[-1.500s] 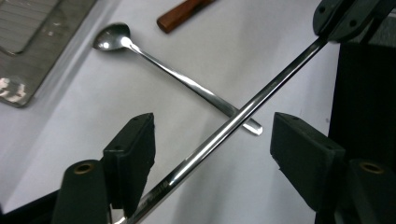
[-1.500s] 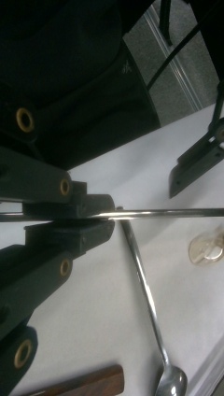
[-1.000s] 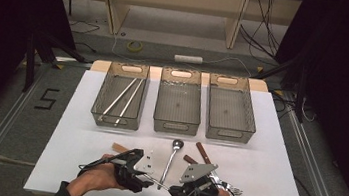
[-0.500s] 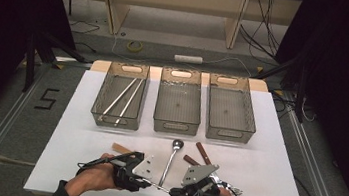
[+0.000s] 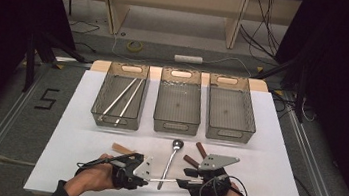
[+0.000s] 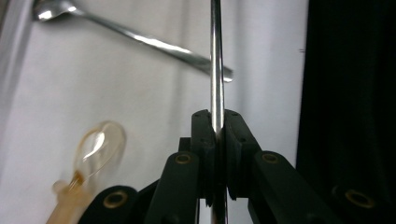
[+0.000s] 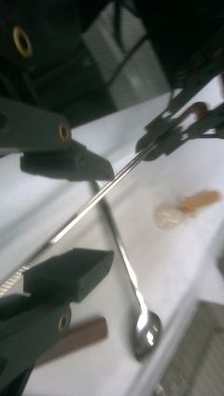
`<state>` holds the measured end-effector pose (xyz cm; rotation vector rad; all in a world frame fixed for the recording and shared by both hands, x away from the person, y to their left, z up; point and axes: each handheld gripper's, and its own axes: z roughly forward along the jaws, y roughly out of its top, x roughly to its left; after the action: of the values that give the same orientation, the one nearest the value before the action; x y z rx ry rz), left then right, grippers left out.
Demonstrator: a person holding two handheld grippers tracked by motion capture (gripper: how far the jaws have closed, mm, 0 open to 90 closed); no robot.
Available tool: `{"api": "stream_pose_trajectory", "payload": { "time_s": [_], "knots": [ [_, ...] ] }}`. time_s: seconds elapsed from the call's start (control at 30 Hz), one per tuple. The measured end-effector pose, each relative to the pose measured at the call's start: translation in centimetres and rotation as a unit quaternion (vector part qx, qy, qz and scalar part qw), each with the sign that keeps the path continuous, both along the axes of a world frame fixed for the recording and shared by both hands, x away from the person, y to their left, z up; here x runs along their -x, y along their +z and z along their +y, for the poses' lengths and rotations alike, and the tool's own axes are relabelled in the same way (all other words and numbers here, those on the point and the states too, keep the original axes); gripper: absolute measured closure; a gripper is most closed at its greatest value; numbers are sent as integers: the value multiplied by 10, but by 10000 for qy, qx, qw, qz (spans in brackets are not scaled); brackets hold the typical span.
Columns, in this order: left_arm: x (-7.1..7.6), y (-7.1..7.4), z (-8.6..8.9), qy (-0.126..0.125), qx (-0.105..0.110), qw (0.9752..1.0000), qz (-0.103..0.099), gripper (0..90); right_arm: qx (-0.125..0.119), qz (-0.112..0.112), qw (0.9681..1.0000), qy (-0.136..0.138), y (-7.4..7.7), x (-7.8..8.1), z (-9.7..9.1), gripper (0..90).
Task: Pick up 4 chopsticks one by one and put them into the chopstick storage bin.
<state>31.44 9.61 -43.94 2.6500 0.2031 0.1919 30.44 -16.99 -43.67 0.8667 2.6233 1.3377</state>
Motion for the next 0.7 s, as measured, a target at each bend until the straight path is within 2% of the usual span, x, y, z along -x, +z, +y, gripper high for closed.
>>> {"api": "stream_pose_trajectory", "payload": {
  "time_s": [0.07, 0.1, 0.13, 0.17, 0.3, 0.37, 0.43, 0.47, 0.5, 0.6, 0.63, 0.7],
  "knots": [
    [-4, 2, 4, 241, -19, 9997, -26, 834, -110, -82, 9997, -183, 3, 1, -3, 491],
    [-4, 2, 4, 241, -19, 9997, -26, 834, -133, -120, 9996, -240, 3, 1, -3, 483],
    [-6, 3, 7, 452, 29, 9990, -46, 834, -159, -135, 9993, -304, 4, 1, -4, 478],
    [-6, 3, 7, 452, 29, 9990, -46, 834, -194, -146, 9991, -358, 4, 0, -6, 473],
    [-11, 5, 12, 804, 90, 9967, -74, 833, -280, -211, 9981, -497, 5, 0, -9, 466],
    [-13, 7, 15, 984, 107, 9950, -107, 833, -280, -207, 9974, -636, 4, -1, -13, 437],
    [-17, 10, 21, 1258, 238, 9917, -98, 833, -263, -247, 9965, -748, 4, -1, -14, 417],
    [-17, 10, 21, 1258, 238, 9917, -98, 833, -263, -247, 9965, -748, 4, -1, -14, 417],
    [-19, 12, 25, 1411, 354, 9893, -100, 833, -210, -367, 9951, -897, 5, 0, -15, 400],
    [-20, 13, 28, 1471, 446, 9881, -107, 833, -155, -450, 9940, -989, 5, 0, -17, 389],
    [-22, 13, 31, 1575, 451, 9864, -137, 833, -150, -450, 9932, -1066, 5, 0, -18, 382],
    [-23, 13, 32, 1626, 477, 9854, -127, 833, -176, -469, 9923, -1132, 5, 0, -21, 378]
  ]
}}
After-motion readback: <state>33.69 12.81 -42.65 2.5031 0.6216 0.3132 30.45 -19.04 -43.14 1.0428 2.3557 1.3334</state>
